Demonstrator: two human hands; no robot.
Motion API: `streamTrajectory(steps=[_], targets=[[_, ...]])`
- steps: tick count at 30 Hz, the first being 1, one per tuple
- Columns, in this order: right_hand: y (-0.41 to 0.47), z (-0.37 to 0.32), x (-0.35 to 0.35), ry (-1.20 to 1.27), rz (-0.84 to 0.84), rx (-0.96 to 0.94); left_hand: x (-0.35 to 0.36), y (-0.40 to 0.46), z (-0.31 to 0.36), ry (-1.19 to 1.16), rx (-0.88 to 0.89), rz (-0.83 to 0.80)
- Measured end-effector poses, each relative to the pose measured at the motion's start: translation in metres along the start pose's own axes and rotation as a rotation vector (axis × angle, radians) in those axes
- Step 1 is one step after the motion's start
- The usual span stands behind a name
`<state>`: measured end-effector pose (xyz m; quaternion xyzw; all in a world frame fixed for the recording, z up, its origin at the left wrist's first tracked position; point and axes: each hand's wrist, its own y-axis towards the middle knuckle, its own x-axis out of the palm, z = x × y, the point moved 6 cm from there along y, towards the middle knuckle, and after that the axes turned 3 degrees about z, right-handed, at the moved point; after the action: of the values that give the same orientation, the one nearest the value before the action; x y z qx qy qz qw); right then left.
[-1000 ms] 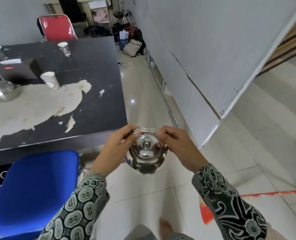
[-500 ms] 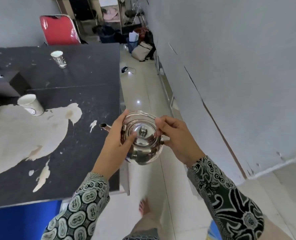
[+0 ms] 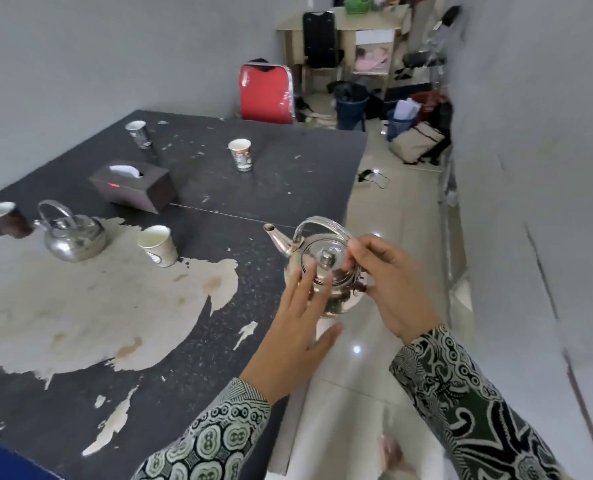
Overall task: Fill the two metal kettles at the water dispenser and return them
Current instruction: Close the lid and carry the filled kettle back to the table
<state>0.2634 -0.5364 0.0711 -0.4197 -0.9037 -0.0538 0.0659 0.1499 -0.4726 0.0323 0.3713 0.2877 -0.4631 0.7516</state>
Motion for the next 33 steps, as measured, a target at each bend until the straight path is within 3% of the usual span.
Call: streamTrajectory(steps=[7, 17, 33], targets=[[0.108, 0.006, 0.002, -0.066, -0.276, 0.049, 0.016, 0.075, -0.031, 0.256, -0.174, 0.114], [0.231, -0.002, 0.018, -0.163, -0.68, 0.038, 0.027, 0.172, -0.062, 0.332, -0.498, 0.229], [0.398, -0.018, 0.084, -0.138, -0.998, 0.15, -0.031, 0.297, -0.159, 0.466, -0.55, 0.391]])
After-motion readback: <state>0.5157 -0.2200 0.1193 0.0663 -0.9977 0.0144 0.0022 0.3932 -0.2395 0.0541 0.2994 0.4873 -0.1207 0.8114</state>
